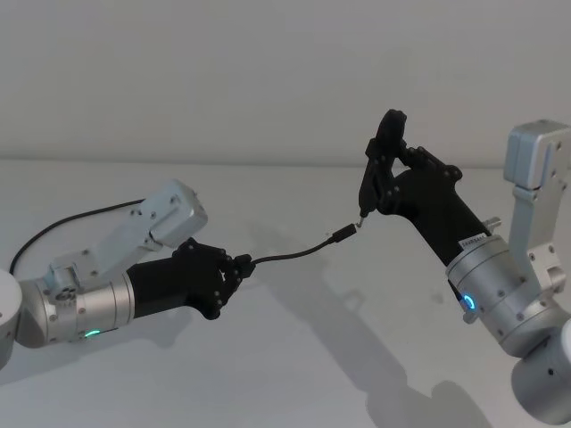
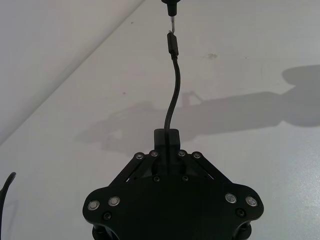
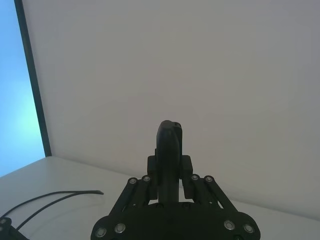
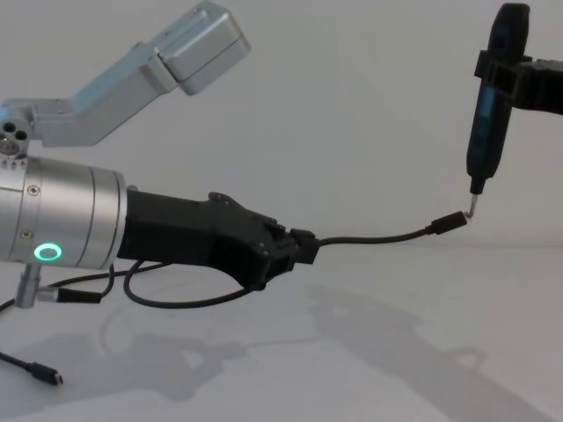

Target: Pick up the data cable with the one hand.

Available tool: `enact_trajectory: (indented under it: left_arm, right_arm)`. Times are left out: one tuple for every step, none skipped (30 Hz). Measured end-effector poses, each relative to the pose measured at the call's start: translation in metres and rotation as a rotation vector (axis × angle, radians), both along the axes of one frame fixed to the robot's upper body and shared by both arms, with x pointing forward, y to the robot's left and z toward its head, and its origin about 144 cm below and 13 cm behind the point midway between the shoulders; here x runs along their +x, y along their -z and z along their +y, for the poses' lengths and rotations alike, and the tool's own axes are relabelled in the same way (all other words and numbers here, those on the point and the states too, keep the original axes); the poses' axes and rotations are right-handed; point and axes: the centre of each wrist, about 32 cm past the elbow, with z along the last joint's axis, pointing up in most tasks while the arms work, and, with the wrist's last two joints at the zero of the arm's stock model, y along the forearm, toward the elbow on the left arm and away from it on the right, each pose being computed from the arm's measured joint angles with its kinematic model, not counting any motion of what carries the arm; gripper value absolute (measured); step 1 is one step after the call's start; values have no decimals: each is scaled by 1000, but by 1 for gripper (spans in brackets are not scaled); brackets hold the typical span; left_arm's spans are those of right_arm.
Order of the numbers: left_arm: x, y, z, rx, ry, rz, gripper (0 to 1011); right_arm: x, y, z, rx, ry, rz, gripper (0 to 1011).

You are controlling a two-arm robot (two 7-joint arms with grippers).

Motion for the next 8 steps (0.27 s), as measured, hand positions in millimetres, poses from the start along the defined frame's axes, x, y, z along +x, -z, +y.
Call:
enact_trajectory:
  left_arm:
    - [0,0,0,0,0,0,36]
    - [0,0,0,0,0,0,36]
    - [0,0,0,0,0,0,35]
    - [0,0,0,0,0,0,35]
    - [0,0,0,0,0,0,35]
    - [0,0,0,0,0,0,36]
    - [0,0,0,0,0,0,35]
    - [0,0,0,0,0,0,36]
  right_arm:
    - [0,0,0,0,0,0,274]
    - [0,0,0,0,0,0,275]
    - [0,0,0,0,0,0,275]
    - [0,0,0,0,0,0,275]
    - [0,0,0,0,0,0,274]
    - [0,0,0,0,0,0,275]
    - [0,0,0,0,0,0,275]
    - [0,0,0,0,0,0,275]
